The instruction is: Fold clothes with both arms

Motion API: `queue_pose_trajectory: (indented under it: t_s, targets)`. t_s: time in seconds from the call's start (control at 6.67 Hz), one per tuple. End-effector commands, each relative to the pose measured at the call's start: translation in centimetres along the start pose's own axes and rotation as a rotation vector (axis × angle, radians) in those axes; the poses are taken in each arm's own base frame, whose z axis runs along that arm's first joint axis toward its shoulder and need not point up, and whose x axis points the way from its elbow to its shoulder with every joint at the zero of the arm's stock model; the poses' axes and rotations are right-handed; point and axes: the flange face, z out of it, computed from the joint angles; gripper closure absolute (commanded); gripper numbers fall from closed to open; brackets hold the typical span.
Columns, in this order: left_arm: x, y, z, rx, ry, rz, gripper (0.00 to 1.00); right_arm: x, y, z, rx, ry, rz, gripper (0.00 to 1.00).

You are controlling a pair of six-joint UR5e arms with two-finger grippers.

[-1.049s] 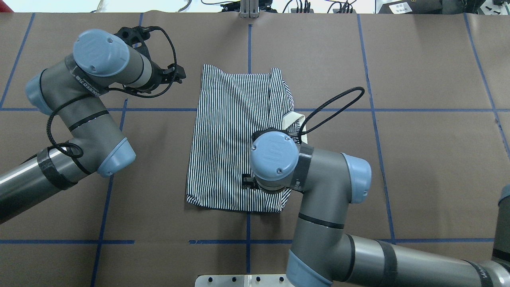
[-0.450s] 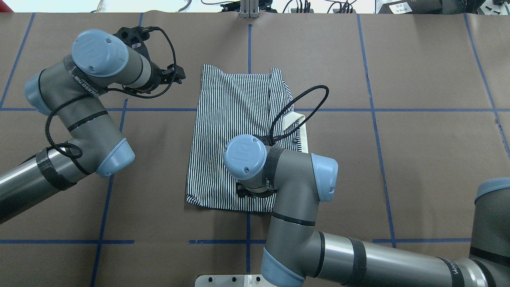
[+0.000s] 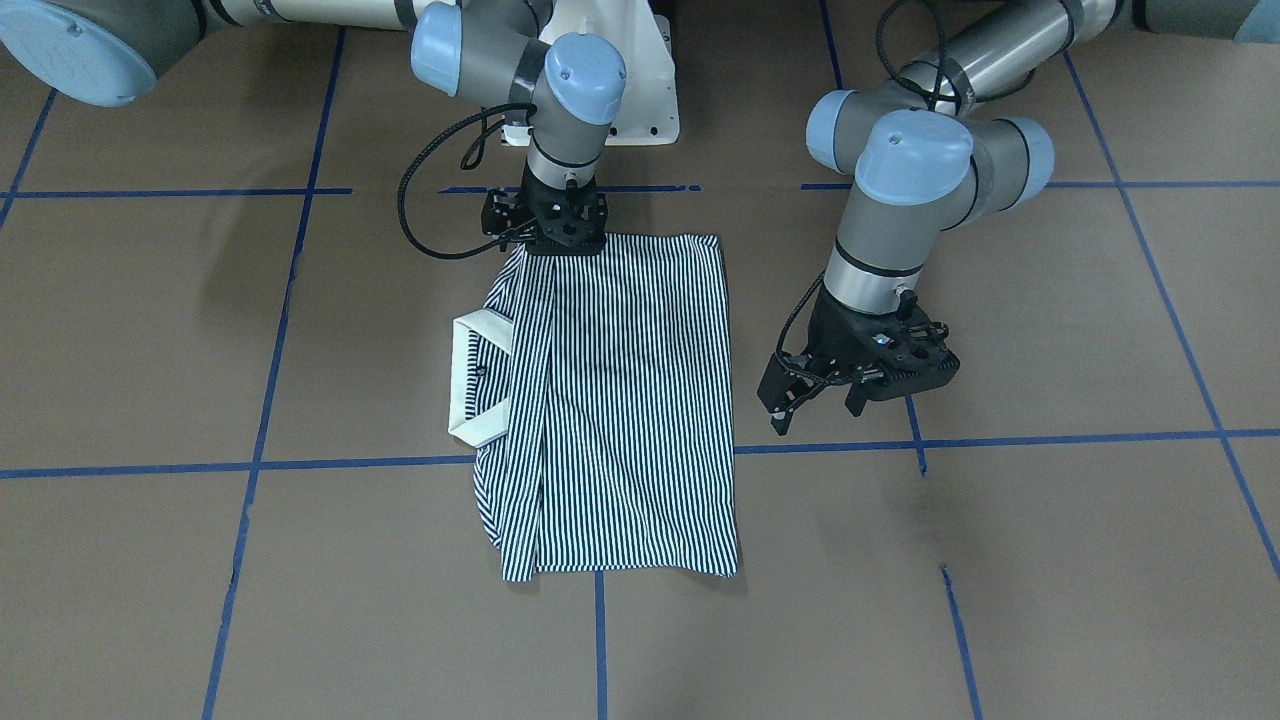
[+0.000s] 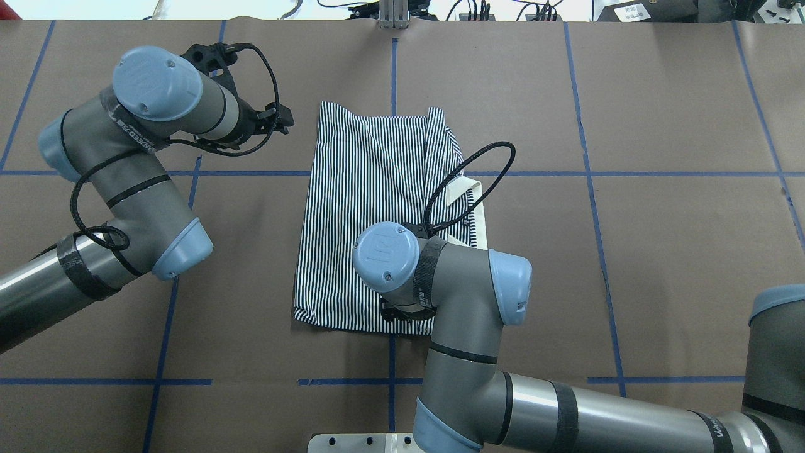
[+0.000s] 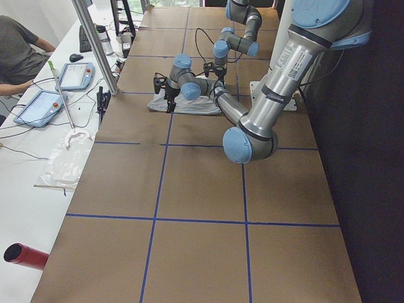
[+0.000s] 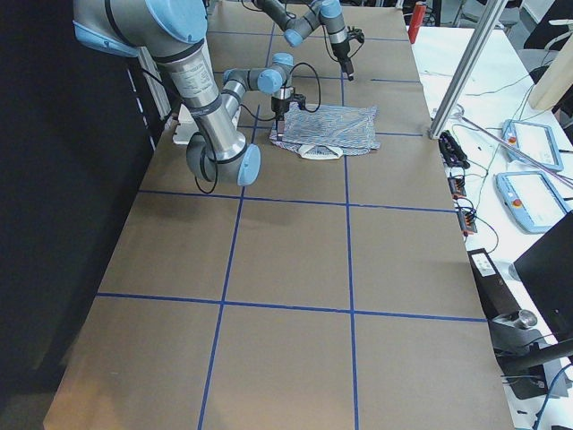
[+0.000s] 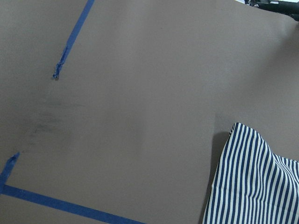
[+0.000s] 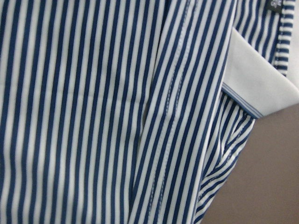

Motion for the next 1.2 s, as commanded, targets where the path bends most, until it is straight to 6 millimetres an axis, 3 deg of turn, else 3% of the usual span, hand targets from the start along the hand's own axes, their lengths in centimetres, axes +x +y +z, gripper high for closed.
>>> queue_pose_trajectory:
  t_s: [0.0,0.75,1.05]
  targets:
    - [0.1,0.1,0.0,-0.003,0.004,-0.002,0.00,0.2,0.4,0.5,-0.016,0.028,-0.012,0.00]
    - [0.5,0.3,-0.5,-0.012,0.016,-0.003,0.00,1.5,0.7,1.1,-0.044,0.089,-0.039,0.00]
    - [0.8,0.3,-0.6,-0.013,0.022,-0.004,0.00,5.5,1.7,1.6,-0.045,0.104,-0.056,0.00]
